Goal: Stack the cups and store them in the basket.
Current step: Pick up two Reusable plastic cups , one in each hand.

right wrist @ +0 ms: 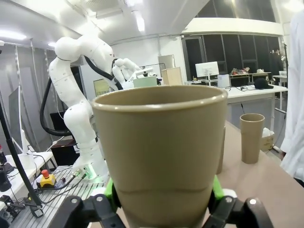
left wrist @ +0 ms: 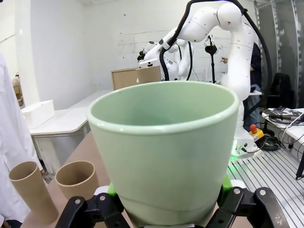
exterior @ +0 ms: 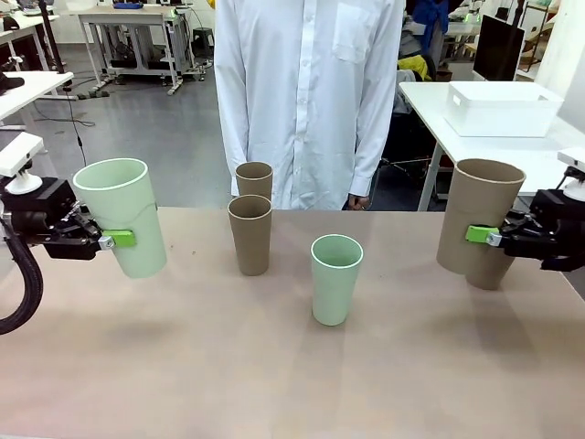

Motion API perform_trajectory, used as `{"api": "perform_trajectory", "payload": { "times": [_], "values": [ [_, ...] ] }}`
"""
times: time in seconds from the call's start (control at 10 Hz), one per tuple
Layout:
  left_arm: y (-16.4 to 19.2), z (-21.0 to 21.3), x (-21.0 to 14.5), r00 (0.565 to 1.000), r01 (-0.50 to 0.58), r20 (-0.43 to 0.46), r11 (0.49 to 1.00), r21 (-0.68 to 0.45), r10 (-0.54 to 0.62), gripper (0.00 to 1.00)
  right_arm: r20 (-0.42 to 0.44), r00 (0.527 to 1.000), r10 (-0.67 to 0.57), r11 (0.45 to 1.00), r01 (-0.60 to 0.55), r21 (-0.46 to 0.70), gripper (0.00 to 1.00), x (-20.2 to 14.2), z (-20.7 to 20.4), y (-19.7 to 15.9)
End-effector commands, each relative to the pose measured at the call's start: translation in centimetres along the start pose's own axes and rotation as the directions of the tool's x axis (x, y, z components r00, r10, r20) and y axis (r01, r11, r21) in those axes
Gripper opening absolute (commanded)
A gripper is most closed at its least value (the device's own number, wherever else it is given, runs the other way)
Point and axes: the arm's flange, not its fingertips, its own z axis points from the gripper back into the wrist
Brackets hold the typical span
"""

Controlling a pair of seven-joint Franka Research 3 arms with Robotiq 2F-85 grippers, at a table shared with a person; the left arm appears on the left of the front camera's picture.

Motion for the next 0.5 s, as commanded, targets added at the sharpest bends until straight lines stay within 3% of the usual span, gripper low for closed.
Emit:
{"api": "perform_trajectory", "payload": {
  "times": [0.0,0.1,0.4],
  "values": [
    [0.67,-0.63,0.38,0.998,0.007,0.064,1.000,-0.021,-0.006,0.85,0.000,1.000,-0.004,1.000,0.004,-0.012,0.85,-0.07,-0.34,-0.26],
    [0.00,0.00,0.00,1.000,0.000,0.000,1.000,0.000,0.000,0.85,0.000,1.000,-0.004,1.000,0.004,-0.012,0.85,-0.07,-0.34,-0.26],
    [0.00,0.00,0.00,1.000,0.000,0.000,1.000,0.000,0.000,0.85,0.000,1.000,-0.004,1.000,0.004,-0.012,0.85,-0.07,-0.34,-0.26]
  ]
}}
